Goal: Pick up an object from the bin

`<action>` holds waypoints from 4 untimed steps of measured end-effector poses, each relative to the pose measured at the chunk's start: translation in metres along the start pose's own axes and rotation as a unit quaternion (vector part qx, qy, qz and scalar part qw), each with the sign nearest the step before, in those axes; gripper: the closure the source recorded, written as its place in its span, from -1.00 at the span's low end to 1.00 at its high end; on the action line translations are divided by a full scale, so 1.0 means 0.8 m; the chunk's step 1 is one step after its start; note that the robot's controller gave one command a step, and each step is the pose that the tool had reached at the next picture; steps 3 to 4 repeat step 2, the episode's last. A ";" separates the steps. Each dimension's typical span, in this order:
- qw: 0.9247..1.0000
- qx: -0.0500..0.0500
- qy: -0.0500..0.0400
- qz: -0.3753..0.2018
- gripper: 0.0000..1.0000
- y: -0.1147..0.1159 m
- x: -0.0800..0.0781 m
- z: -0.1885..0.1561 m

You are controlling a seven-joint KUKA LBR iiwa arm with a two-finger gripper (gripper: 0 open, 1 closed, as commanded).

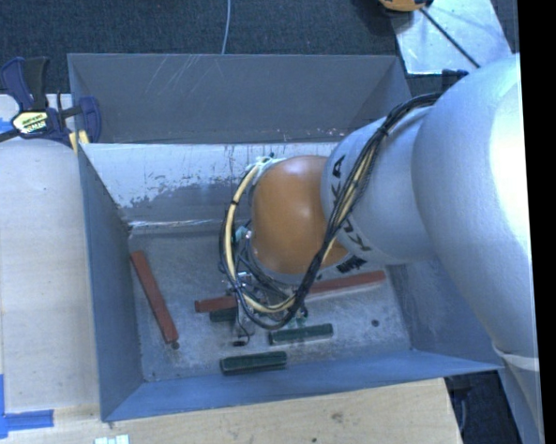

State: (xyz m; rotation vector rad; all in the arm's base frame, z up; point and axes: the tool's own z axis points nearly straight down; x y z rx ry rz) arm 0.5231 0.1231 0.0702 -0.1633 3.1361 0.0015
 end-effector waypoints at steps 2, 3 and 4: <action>0.999 0.000 -0.003 0.044 1.00 -0.011 0.031 -0.245; 0.999 0.000 -0.003 0.044 1.00 -0.011 0.031 -0.245; 0.999 0.000 -0.003 0.044 1.00 -0.011 0.031 -0.245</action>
Offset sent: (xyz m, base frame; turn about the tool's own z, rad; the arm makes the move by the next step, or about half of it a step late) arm -0.0249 -0.0108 0.1922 0.0883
